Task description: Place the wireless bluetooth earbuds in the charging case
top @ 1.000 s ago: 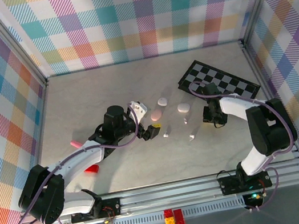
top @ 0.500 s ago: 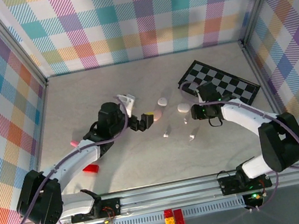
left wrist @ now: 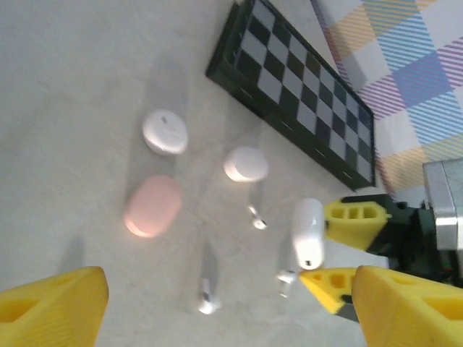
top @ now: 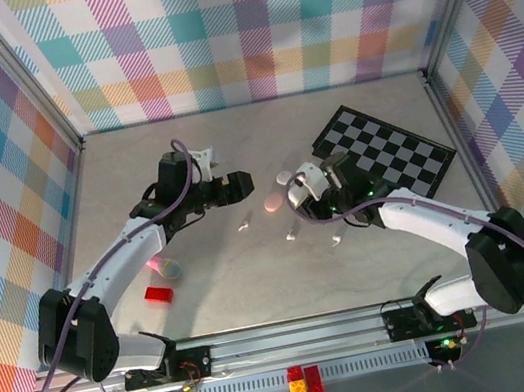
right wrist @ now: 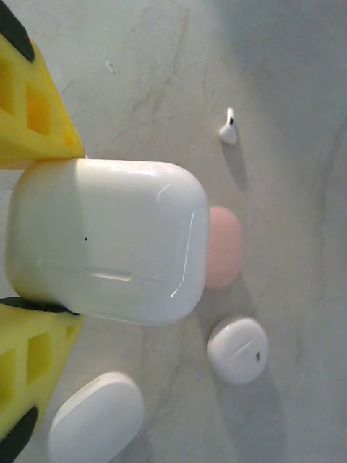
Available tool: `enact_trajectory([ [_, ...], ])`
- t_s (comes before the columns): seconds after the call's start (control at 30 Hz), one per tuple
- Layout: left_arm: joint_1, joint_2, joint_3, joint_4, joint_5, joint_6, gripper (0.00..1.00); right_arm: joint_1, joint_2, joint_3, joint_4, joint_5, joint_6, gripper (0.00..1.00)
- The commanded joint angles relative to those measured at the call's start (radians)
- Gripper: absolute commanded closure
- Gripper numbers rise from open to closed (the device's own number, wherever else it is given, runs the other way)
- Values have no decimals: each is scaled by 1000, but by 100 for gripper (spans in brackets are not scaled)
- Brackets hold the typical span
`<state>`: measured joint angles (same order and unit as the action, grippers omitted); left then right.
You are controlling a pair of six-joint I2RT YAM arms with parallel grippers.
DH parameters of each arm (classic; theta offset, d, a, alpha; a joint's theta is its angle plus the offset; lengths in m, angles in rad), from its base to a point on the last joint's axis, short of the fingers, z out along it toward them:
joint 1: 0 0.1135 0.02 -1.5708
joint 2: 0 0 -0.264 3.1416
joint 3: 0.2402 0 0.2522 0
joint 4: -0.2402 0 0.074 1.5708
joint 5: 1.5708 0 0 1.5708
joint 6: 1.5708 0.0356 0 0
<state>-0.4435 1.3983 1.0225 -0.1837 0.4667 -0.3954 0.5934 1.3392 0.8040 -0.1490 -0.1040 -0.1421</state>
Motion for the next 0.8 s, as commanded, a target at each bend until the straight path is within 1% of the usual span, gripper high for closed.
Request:
enact_trajectory([
  [0.0,-48,46,48,-85,115,-95,15,19,-17,12,51,-75,-70,61],
  [0.13,-91,80,58,-22,167,-128,20,25,-22,15,60,-123,-64,62],
  [0.2,-98,94,57,10,180,-156,28,28,-30,15,64,-148,-59,62],
  [0.33,-108,114,58,59,213,-195,35,32,-35,12,64,-178,-58,62],
  [0.5,-142,169,71,75,244,-206,36,35,-31,9,77,-183,-47,62],
  [0.57,-151,193,60,120,264,-236,38,37,-31,7,83,-185,-43,62],
  [0.67,-168,219,58,171,293,-270,49,37,-31,4,92,-188,-39,62],
  [0.77,-170,216,59,183,289,-277,65,37,-31,1,94,-183,-38,61],
])
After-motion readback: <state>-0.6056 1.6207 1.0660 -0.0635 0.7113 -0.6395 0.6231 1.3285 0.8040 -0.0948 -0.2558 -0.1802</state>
